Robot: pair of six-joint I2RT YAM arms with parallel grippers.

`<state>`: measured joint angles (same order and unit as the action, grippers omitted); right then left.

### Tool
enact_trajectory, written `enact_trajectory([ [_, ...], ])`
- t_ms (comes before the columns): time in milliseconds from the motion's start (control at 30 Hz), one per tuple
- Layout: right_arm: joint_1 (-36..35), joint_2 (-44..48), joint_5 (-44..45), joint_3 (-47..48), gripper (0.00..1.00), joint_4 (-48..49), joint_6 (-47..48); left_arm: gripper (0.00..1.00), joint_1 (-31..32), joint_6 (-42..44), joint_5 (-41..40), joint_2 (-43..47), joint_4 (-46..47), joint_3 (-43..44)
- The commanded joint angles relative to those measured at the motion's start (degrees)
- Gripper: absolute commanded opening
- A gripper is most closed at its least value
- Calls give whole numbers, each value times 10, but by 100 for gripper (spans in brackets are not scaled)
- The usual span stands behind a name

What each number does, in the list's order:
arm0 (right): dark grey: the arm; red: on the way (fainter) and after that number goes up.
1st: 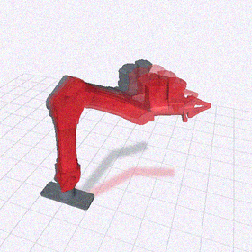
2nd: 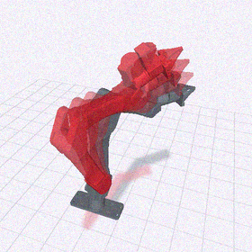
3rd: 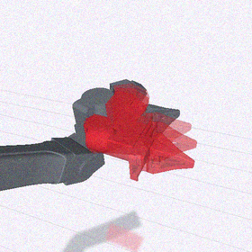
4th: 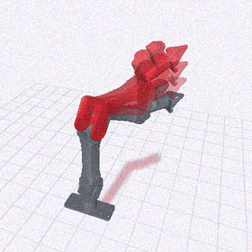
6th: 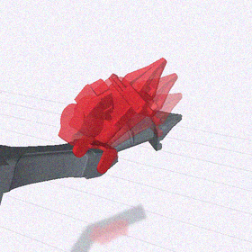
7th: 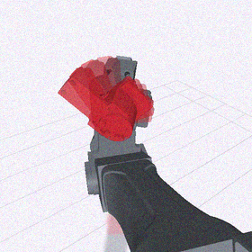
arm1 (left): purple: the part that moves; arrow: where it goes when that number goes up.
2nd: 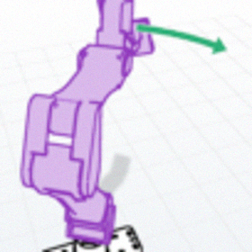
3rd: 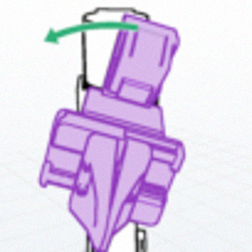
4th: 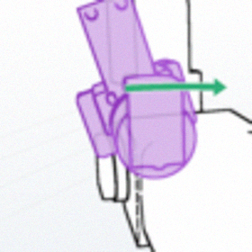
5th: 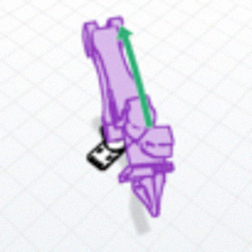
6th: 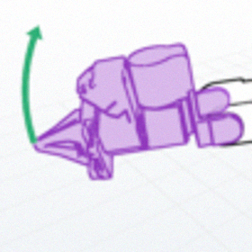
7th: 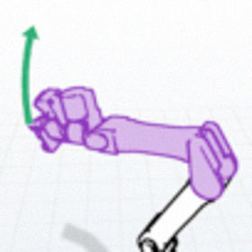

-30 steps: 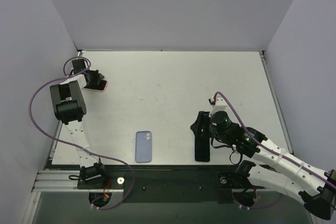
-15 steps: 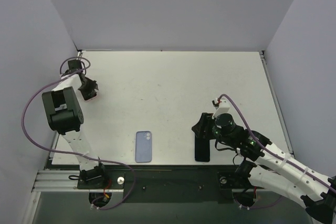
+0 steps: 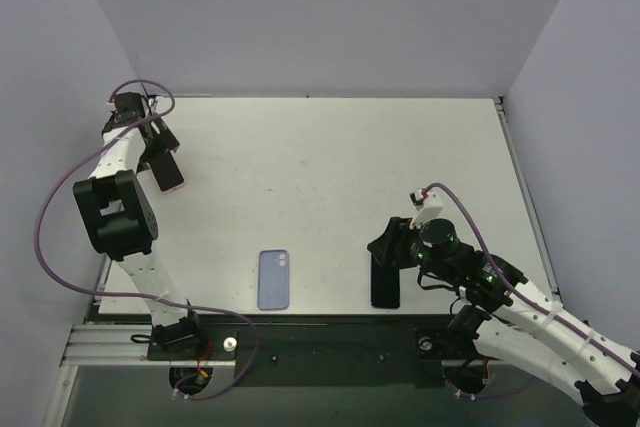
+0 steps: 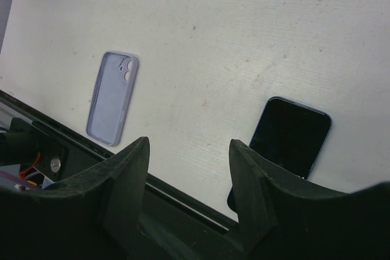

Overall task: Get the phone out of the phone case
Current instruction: Pick up the phone at the center of the board.

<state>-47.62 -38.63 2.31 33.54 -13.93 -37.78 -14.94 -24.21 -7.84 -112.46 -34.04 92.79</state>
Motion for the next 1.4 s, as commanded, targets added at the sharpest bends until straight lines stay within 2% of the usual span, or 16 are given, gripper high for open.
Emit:
enact_trajectory([
  [0, 18, 18, -18, 6, 50, -1, 22, 93, -31, 58, 25, -15, -5, -14],
  [33, 21, 22, -35, 6, 50, -2, 24, 93, -36, 64, 53, -10, 29, -23],
  [67, 29, 23, -41, 5, 50, -4, 26, 97, -37, 65, 62, 2, 38, -42],
  [133, 39, 25, -51, 6, 50, -6, 30, 97, -43, 60, 77, 1, 37, -38],
  [300, 72, 29, -83, 6, 50, -9, 38, 97, -35, 46, 47, -7, 5, -33],
  [367, 84, 26, -92, 7, 50, -9, 42, 97, -27, 34, 49, -6, 15, -39],
  [500, 103, 20, -109, 10, 50, -7, 46, 97, -4, 3, -1, -15, 19, -45],
  [700, 127, 29, -128, 4, 50, -7, 46, 97, -14, -22, -12, -40, 42, -64],
  [1033, 146, 37, -143, 2, 50, -10, 43, 97, -26, -5, 51, -98, 44, -34],
  [1267, 154, 45, -145, -1, 50, -17, 43, 97, -26, 6, 35, -117, 17, -4],
  [1367, 155, 44, -148, -3, 50, -14, 42, 97, -25, 14, 70, -118, 35, -5],
])
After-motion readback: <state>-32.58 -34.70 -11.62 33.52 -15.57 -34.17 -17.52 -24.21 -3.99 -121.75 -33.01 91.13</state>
